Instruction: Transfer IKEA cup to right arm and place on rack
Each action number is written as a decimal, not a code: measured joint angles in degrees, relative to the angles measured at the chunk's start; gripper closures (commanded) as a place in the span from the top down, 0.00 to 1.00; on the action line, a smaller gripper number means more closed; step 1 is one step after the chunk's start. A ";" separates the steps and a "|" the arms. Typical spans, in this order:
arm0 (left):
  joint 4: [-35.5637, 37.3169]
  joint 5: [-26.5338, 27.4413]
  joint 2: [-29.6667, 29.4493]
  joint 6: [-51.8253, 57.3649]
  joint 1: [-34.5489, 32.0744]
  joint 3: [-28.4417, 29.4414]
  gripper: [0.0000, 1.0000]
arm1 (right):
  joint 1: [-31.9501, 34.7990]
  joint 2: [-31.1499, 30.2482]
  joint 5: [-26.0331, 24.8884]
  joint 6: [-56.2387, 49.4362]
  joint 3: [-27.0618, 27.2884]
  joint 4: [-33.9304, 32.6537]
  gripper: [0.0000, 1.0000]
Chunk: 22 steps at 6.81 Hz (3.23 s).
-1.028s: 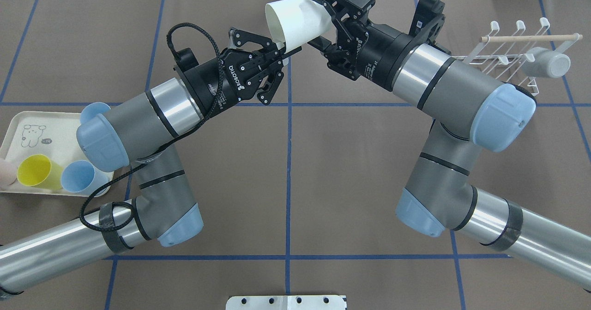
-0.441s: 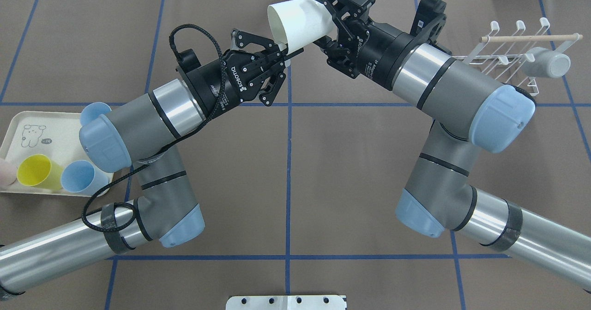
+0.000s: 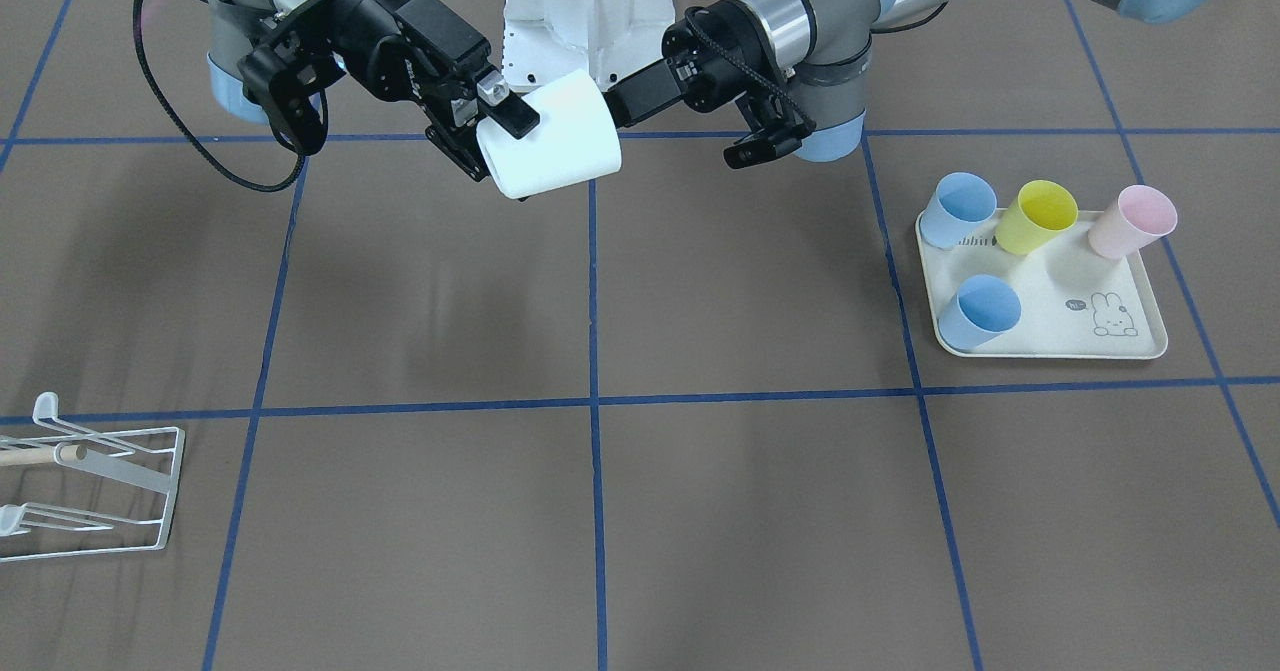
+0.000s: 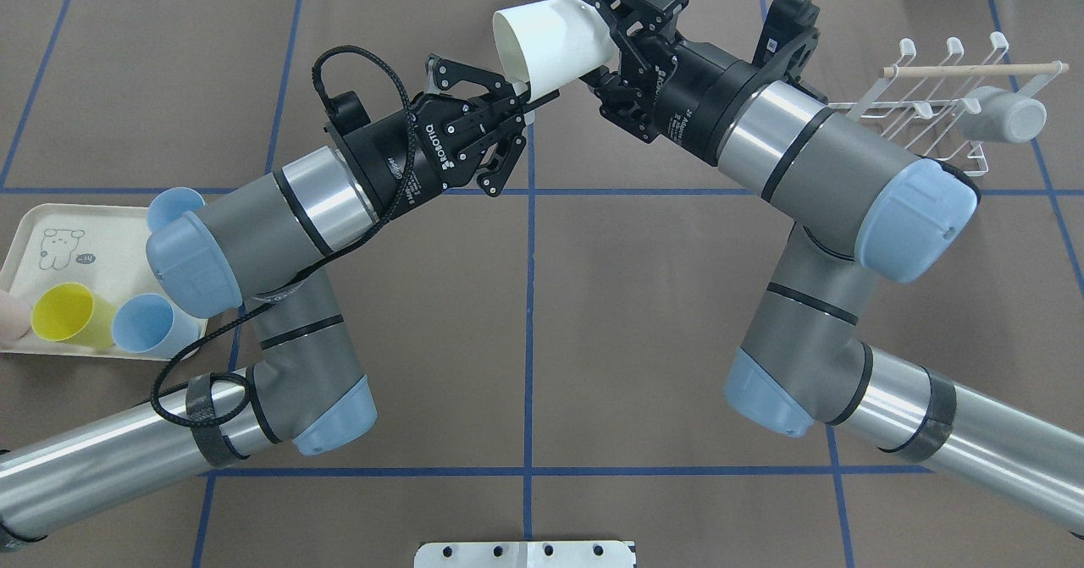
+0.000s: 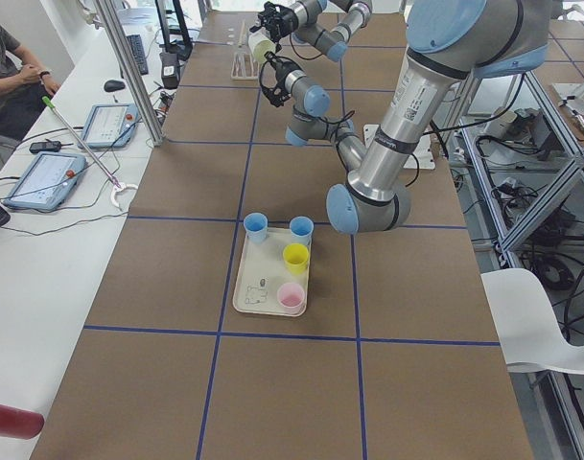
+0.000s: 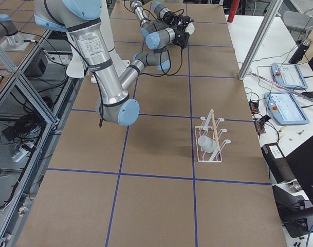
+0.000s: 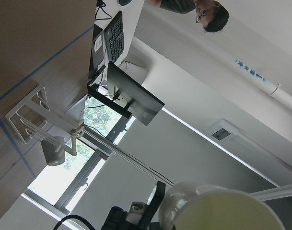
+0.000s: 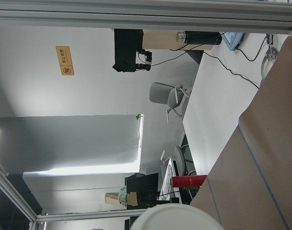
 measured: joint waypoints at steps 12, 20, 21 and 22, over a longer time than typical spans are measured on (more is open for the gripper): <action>-0.13 -0.06 0.69 6.79 -0.31 -0.16 1.00 | 5.53 0.37 0.40 -0.96 -3.65 0.01 0.00; 12.25 -1.75 0.63 32.52 -4.09 -1.40 1.00 | 15.85 -7.30 -1.02 -31.81 -7.22 -18.98 0.00; 13.91 -1.83 0.70 35.19 -4.60 -1.54 1.00 | 18.29 -9.26 -1.35 -37.85 -6.65 -22.40 0.00; 15.11 -1.86 0.75 36.75 -4.93 -1.52 1.00 | 20.17 -11.65 -1.70 -43.67 -5.28 -25.38 0.00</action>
